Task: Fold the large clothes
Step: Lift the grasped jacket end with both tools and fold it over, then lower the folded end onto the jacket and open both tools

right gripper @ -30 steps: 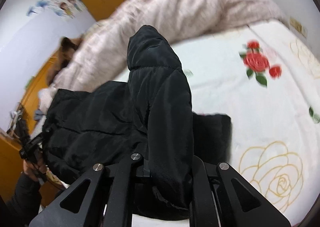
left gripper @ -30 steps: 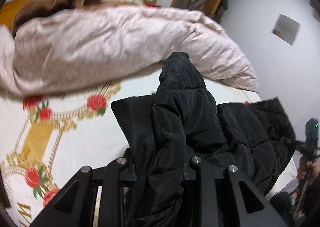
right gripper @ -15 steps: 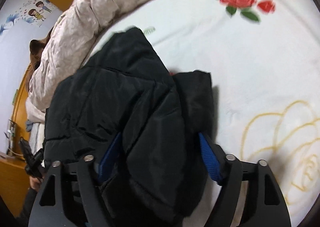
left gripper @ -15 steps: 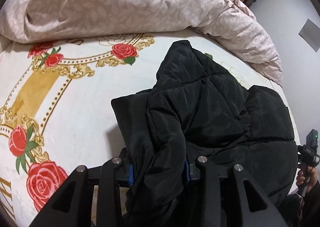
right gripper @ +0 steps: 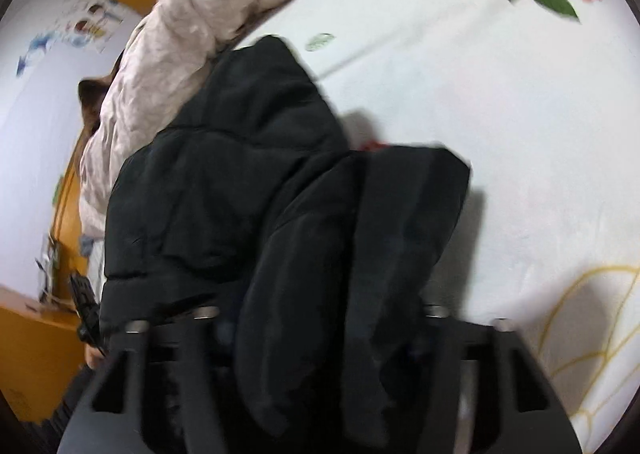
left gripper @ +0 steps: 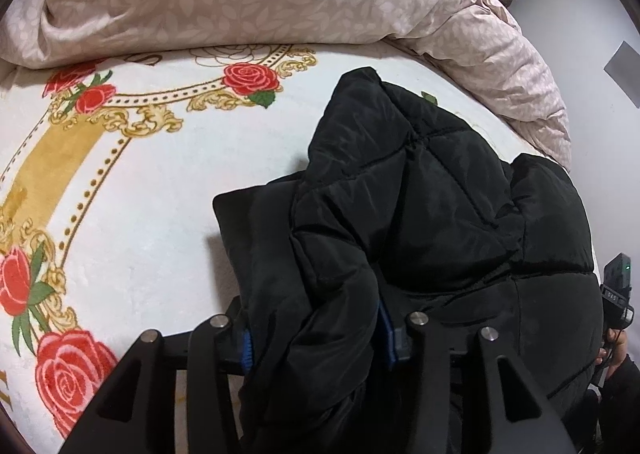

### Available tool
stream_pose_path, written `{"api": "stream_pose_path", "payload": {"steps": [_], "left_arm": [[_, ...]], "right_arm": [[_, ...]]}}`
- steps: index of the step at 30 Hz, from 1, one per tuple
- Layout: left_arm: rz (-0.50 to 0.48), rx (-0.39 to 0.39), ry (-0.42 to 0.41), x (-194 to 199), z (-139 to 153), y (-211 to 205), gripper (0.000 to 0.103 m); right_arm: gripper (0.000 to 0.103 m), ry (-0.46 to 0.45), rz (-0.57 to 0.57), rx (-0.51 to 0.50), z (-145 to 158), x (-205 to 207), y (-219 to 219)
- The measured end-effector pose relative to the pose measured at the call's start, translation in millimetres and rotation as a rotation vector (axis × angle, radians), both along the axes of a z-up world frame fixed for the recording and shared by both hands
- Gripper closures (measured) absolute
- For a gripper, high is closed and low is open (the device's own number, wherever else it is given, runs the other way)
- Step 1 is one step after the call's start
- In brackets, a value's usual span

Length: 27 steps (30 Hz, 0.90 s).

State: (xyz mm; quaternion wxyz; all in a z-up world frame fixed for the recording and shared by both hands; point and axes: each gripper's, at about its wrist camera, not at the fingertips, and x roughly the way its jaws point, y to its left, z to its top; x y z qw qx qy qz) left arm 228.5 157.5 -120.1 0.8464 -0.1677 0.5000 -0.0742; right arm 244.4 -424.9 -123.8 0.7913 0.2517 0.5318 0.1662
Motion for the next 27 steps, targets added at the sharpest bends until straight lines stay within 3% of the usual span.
{"api": "stream_pose_path", "payload": {"steps": [2, 7, 17, 27], "left_arm": [[-0.001, 0.003, -0.006, 0.0, 7.4, -0.8, 0.069], [-0.002, 0.022, -0.071, -9.0, 45.4, -2.5, 0.074], [-0.059, 0.020, -0.213, -5.8, 121.0, -24.3, 0.075], [-0.162, 0.005, -0.247, 49.0, 135.6, -115.3, 0.075]], "right_arm": [[0.070, -0.022, 0.005, -0.037, 11.3, -4.6, 5.5], [0.077, -0.102, 0.000, -0.075, 54.4, -20.3, 8.4], [0.078, -0.218, -0.031, -0.094, 120.3, -42.0, -11.4], [0.077, -0.229, -0.156, -0.143, 137.1, -12.1, -77.7]]}}
